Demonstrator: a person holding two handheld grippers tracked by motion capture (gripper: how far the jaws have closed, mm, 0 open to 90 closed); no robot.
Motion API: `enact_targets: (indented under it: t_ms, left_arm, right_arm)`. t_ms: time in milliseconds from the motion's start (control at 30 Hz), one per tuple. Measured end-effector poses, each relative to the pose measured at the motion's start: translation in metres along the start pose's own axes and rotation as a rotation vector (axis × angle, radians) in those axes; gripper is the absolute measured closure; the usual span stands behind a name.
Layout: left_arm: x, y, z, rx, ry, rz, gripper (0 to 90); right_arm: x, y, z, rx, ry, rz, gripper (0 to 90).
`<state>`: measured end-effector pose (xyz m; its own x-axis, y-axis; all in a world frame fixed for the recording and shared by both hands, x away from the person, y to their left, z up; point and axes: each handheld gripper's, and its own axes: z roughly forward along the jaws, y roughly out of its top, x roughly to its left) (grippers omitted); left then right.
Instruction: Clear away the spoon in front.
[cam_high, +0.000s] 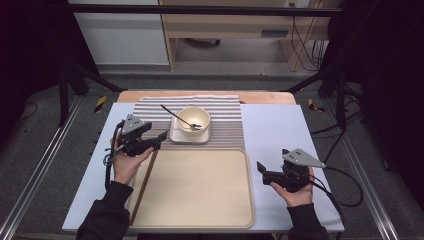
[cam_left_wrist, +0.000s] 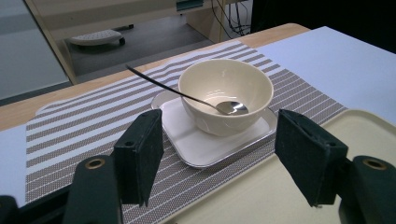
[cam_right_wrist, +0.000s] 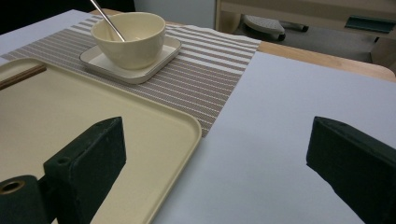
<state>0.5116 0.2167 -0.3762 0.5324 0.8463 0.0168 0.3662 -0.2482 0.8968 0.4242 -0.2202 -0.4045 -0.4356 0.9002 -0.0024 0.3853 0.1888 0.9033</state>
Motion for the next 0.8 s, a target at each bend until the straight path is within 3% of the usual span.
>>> enact_targets:
  t_ms: [233, 800]
  left_arm:
    - [0.004, 0.007, 0.016, -0.012, -0.009, -0.024, 31.4]
    - [0.018, 0.014, 0.053, 0.003, 0.035, -0.04, 30.6]
  right_arm:
    - [0.0, 0.001, -0.001, -0.006, -0.001, 0.005, 5.0]
    - [0.002, 0.0, 0.003, 0.002, 0.013, -0.003, 5.0]
